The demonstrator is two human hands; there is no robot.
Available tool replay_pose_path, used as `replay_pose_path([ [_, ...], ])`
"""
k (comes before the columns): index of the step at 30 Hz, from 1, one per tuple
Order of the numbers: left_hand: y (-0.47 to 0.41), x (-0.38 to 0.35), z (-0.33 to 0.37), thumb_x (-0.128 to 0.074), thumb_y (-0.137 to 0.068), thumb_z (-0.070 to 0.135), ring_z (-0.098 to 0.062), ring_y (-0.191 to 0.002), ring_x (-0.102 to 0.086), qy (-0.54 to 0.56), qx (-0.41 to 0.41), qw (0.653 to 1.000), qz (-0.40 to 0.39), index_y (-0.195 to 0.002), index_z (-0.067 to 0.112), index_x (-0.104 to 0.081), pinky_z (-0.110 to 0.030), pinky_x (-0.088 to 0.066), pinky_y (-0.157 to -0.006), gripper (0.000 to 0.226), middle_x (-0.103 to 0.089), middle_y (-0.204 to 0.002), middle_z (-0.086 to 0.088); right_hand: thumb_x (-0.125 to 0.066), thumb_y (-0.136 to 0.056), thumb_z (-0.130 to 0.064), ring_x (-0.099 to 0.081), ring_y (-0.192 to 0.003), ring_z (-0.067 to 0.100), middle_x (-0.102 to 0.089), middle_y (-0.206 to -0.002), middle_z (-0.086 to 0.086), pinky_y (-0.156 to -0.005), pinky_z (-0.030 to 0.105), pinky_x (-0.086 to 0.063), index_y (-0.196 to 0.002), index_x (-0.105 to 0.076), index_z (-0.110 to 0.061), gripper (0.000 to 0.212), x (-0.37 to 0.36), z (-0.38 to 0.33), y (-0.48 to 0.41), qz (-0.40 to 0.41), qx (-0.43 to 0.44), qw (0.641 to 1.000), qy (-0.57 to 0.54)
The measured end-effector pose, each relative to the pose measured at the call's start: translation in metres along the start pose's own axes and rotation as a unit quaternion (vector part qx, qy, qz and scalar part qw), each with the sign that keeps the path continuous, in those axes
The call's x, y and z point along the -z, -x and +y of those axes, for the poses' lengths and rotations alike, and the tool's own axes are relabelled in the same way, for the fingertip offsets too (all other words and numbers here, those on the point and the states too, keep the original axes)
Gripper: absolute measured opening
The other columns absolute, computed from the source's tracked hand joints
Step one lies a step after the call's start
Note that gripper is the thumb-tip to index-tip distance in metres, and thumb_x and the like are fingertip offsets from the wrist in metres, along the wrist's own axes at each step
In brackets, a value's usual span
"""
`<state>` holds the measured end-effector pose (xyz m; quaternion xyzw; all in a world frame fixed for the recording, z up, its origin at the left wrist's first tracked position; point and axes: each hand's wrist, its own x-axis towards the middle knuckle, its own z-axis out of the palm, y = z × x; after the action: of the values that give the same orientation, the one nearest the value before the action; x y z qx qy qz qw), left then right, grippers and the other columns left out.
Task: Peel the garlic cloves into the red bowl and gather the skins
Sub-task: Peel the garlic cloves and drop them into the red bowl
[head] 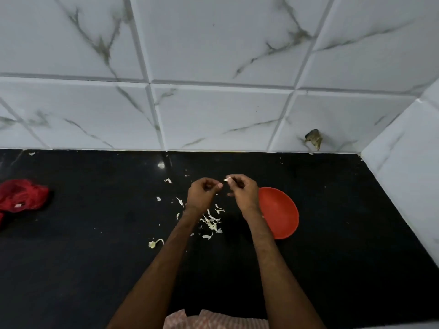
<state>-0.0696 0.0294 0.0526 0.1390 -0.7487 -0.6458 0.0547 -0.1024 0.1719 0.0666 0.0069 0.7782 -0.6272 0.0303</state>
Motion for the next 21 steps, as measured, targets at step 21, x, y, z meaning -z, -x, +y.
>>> replay_pose_path([
  [21, 0.059, -0.036, -0.066, -0.068, -0.092, 0.034, -0.013, -0.073, -0.064, -0.157, 0.111, 0.977, 0.089, -0.081, 0.021, -0.059, -0.03, -0.048, -0.068, 0.019, -0.068, -0.079, 0.005, -0.06, -0.096, -0.006, -0.066, -0.093, 0.011, -0.07, -0.1, -0.004, -0.089, 0.03, -0.053, -0.109, -0.073, -0.012, 0.019, 0.08, 0.05, 0.012, 0.0, -0.01, 0.979, 0.205],
])
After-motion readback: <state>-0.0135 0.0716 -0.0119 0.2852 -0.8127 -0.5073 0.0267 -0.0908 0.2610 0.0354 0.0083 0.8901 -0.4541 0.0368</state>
